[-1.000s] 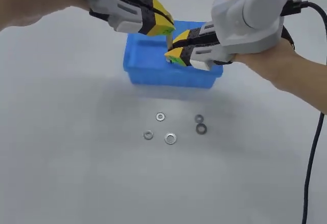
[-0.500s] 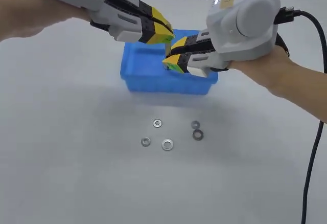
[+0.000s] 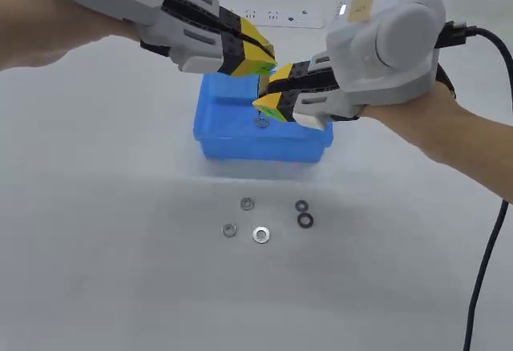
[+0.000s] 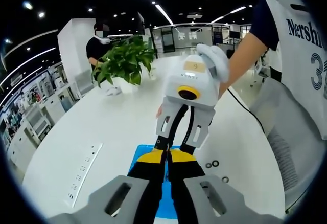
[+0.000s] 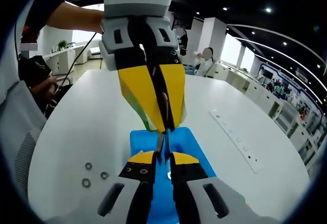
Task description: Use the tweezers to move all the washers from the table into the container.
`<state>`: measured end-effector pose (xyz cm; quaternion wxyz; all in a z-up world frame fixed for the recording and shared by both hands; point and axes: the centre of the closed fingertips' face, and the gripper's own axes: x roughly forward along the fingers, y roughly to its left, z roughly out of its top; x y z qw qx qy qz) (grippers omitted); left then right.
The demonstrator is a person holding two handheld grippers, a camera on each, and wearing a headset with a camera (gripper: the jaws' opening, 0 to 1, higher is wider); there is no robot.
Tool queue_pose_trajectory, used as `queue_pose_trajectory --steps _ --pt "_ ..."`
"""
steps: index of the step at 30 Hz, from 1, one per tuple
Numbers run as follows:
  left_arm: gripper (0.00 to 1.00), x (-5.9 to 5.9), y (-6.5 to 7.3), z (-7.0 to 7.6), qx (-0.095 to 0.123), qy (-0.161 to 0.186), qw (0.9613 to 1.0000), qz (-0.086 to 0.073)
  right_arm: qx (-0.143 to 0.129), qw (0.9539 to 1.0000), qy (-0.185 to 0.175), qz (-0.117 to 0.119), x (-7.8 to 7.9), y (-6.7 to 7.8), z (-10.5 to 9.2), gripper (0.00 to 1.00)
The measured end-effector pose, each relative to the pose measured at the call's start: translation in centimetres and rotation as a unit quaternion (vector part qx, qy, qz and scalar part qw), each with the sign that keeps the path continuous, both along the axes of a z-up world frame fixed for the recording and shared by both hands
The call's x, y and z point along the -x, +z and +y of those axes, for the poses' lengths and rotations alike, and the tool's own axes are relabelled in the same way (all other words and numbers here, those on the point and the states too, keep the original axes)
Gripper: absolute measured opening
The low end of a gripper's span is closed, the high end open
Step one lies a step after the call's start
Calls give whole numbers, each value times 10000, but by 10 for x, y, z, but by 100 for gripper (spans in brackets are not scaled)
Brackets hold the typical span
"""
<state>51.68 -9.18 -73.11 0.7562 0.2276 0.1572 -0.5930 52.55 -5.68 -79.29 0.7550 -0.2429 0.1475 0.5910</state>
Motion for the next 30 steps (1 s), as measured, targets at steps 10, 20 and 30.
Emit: queue_pose_trajectory --steps 10,20,30 --pt "6 41 17 -2 102 -13 9999 -58 -85 9998 155 -26 39 16 -3 12" --pt "6 89 14 -8 228 30 9997 -15 19 9993 349 99 84 11 -11 12" --pt "6 124 -4 -8 181 22 9997 189 171 9984 443 294 122 -12 -15 12"
